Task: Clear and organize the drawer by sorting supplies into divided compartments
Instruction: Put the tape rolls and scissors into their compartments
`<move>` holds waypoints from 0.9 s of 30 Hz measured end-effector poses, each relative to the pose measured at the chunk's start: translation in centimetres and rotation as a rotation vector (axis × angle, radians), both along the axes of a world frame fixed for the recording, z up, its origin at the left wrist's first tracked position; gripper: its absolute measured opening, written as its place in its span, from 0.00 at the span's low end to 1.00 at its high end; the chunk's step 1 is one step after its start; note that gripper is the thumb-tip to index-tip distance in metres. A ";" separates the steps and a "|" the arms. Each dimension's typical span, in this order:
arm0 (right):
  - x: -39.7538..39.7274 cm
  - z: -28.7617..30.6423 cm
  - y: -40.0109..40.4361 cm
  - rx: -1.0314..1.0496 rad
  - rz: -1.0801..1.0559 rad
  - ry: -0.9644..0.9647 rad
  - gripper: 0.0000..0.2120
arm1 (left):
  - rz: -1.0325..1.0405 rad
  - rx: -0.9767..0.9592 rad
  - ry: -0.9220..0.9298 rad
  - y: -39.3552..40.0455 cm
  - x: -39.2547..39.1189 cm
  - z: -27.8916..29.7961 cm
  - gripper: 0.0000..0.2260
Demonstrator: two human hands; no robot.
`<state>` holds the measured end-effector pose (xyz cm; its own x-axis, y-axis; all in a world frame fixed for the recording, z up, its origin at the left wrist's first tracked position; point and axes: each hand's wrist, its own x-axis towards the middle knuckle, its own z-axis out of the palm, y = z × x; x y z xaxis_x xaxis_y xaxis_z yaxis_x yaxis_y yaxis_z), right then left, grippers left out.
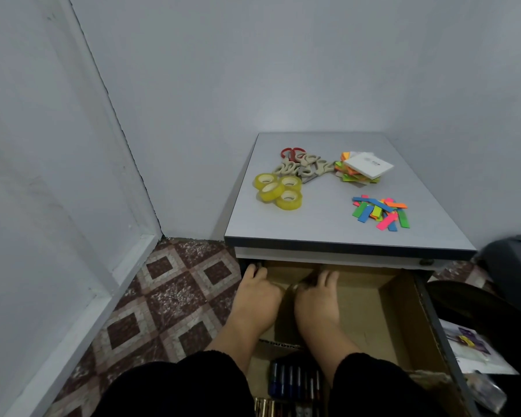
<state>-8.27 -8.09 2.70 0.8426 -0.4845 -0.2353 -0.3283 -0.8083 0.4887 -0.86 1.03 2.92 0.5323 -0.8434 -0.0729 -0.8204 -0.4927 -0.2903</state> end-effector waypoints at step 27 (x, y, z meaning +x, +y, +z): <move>-1.4 0.7 0.6 0.262 -0.097 -0.559 0.08 | -0.113 -0.331 0.043 0.6 0.3 -0.7 0.06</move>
<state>-9.67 -7.51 3.44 0.8277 -0.5508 0.1073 -0.5549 -0.8318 0.0108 -0.60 1.59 2.20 0.4362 -0.8786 0.1942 -0.8834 -0.4593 -0.0935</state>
